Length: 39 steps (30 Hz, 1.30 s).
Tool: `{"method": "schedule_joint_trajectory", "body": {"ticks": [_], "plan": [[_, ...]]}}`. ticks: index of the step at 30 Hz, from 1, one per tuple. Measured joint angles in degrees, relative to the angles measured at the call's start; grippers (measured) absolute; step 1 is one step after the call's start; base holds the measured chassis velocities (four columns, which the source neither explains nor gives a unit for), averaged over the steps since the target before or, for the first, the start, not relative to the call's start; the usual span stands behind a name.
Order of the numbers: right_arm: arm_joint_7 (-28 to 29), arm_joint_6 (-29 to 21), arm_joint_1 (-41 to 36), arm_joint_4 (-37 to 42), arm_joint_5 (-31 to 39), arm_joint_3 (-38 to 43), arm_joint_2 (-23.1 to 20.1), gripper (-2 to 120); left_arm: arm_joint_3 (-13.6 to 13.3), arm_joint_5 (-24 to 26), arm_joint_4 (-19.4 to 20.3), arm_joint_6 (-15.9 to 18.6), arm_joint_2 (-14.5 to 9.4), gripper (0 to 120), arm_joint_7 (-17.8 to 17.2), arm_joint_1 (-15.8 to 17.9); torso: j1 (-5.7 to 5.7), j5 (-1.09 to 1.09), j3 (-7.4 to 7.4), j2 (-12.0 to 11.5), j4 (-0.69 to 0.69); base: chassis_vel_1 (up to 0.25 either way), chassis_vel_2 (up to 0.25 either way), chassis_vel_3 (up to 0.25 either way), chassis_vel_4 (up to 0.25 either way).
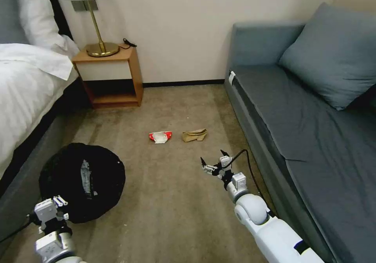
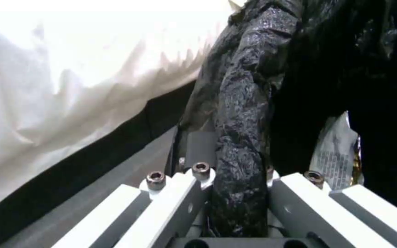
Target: Pick up the trash bin, then pick up the garbage on the floor and place it into the trash bin.
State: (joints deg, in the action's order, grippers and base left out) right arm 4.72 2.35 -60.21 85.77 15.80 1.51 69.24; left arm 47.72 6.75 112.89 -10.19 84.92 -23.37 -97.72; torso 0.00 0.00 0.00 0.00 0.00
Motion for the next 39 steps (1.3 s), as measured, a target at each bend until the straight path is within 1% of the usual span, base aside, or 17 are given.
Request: {"method": "schedule_joint_trajectory", "body": {"ticks": [7,17,31,39], "plan": [[0.48,-0.03,2.89,-2.47,-0.39,-2.20,1.16,100,-0.04,0.07,-1.55,-0.61,0.44,3,0.00,0.28,0.00,0.00,0.00,0.00,0.01,0.000,0.000,0.000,0.000],[0.26,0.60,3.42,-4.79,-0.56,-2.54,1.79,100,-0.05,0.44,-2.92,-0.65,0.39,3,0.01,1.45,0.00,0.00,0.00,0.00,0.00,0.000,0.000,0.000,0.000],[-0.14,1.96,3.62,-6.23,-1.16,-2.61,2.35,100,-0.03,0.80,-3.21,-0.66,0.33,2,0.11,1.57,0.00,0.00,0.00,0.00,0.00,-0.003,0.002,0.004,-0.003],[-0.15,2.40,3.32,-6.38,-1.70,-2.72,2.73,100,-0.07,0.82,-3.23,-1.22,0.80,2,0.11,0.95,0.00,0.00,0.00,0.00,0.00,-0.082,0.092,0.083,-0.088]]}}
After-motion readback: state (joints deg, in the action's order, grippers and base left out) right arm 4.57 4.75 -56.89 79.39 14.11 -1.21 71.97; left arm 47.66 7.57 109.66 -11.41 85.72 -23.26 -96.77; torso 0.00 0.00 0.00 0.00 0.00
